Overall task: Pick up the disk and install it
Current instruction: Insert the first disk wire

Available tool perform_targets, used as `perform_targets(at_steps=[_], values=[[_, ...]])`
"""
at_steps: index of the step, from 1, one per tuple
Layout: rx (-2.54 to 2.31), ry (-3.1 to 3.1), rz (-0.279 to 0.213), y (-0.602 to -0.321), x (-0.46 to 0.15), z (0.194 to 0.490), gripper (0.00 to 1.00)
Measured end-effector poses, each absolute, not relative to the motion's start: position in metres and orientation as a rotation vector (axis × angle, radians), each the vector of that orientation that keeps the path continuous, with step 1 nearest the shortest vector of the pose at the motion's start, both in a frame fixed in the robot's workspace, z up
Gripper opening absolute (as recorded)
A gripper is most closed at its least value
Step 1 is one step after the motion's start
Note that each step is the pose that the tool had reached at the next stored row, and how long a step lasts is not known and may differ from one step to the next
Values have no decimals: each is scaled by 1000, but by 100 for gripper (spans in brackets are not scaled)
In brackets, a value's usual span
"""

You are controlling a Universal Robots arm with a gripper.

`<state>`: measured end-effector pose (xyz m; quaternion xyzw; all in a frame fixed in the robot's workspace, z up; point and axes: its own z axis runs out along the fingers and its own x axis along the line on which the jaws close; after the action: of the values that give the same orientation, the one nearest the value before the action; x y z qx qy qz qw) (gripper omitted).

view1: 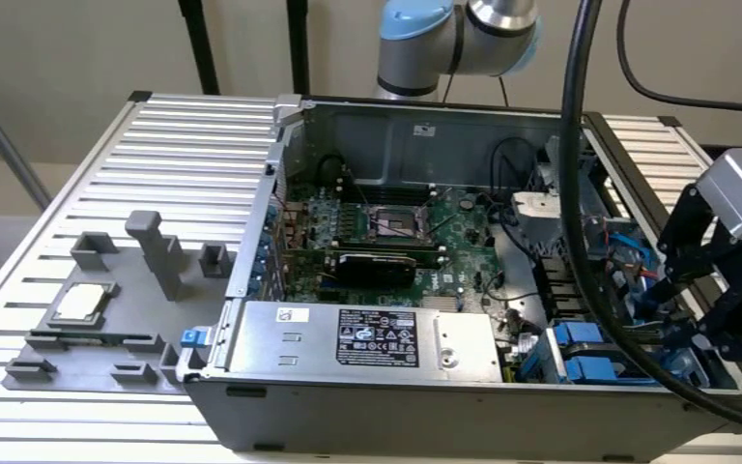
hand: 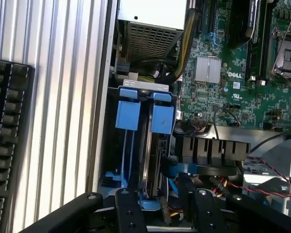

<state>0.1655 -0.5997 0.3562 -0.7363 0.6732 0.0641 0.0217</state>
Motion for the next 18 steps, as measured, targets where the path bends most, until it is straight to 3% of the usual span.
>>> perform_targets(at_steps=[9,18], values=[[-2305,2006,153,-603,165,353,100],[-2297,1951,151,-604,163,348,100]])
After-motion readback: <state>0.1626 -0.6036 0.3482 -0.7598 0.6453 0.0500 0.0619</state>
